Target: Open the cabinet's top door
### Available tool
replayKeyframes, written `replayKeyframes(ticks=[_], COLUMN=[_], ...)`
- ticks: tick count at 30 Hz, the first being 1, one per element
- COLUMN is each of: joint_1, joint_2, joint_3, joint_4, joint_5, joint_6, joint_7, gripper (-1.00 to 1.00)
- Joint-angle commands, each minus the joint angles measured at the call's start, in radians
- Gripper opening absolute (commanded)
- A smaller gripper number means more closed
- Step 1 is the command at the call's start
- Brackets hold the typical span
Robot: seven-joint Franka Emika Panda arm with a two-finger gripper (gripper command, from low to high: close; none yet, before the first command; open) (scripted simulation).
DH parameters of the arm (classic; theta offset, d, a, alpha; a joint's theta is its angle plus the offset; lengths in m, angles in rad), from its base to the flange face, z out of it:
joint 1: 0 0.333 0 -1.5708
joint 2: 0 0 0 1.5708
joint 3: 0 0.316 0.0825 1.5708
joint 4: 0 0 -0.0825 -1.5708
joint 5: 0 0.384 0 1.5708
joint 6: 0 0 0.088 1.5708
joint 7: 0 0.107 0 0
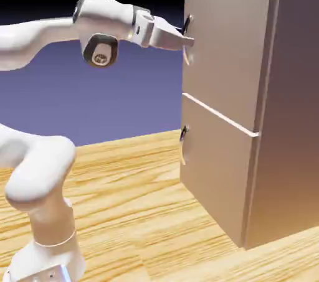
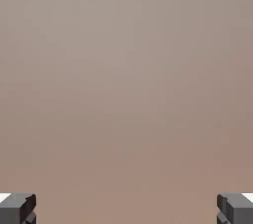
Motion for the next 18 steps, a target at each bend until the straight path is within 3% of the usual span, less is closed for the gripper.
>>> replayKeyframes(ticks=[1,18], joint_1=[-0.023,-0.420], joint_2=[-0.025,-0.451], joint_3=[0.026,0.464], joint_4=[0.010,0.174], joint_5=[0.044,0.783], joint_6=[-0.008,-0.139], joint_7=[-0.012,-0.220], gripper=[0.00,0.00])
